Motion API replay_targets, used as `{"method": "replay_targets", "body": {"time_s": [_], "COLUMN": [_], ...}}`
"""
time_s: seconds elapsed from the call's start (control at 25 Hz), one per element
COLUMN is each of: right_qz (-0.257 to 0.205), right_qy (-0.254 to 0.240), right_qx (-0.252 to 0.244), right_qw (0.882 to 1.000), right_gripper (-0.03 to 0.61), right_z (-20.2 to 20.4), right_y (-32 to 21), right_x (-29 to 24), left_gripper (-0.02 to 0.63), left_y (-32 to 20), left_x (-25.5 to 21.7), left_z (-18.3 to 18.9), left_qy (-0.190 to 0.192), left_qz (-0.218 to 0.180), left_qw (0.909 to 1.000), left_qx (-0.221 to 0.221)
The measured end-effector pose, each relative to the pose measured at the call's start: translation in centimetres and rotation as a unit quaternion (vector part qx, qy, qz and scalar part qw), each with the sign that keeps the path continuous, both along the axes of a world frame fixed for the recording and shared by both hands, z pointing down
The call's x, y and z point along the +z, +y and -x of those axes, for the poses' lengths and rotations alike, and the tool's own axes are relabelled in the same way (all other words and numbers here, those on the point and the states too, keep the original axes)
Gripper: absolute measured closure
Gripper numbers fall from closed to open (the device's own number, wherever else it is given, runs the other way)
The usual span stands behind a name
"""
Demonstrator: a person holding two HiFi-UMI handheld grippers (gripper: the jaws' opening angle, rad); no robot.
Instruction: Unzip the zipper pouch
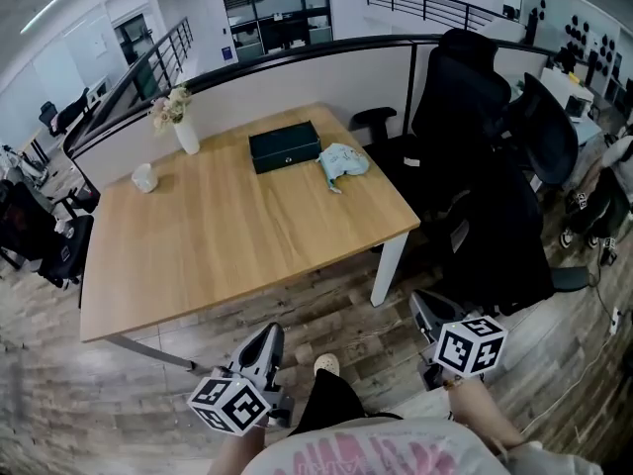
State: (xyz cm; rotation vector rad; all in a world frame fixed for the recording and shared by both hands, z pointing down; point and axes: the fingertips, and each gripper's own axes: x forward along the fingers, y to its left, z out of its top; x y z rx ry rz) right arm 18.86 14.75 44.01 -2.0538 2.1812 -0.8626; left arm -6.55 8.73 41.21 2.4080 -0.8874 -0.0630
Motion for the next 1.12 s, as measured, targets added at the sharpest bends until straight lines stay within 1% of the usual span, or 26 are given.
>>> {"method": "replay_targets", "body": {"time_s": [0.28, 0.56, 0.76, 0.92, 1.12], "right_qz": [0.007, -0.004, -0.01, 0.001, 0.042], "right_qy": [-0.014, -0.017, -0.014, -0.016, -0.016], "right_qx": [0.022, 0.043, 0.053, 0.06, 0.052], "right_qw": [1.0, 0.999, 0.998, 0.998, 0.998], "right_gripper": [0.583, 0.582, 0.582, 0.583, 0.582], "right_z": [-2.3, -5.0, -6.0, -6.6, -7.3], "right_y": [-6.3, -14.5, -19.2, -21.8, -24.5], "right_x": [0.1, -1.4, -2.0, -0.6, 2.4], "left_gripper": [0.612, 0.614, 0.612, 0.612, 0.612], "left_y": [-7.8, -17.3, -22.6, -25.6, -27.9], "left_x": [-0.9, -2.1, -2.4, -1.0, 2.0], "left_z": [-3.5, -7.1, -8.7, -9.7, -10.8], "left_qy": [0.017, 0.014, 0.006, 0.004, -0.009], "left_qz": [0.0, -0.003, -0.008, 0.005, 0.04], "left_qw": [0.9995, 0.9987, 0.9979, 0.9975, 0.9967], "left_qx": [0.027, 0.049, 0.064, 0.07, 0.07]}}
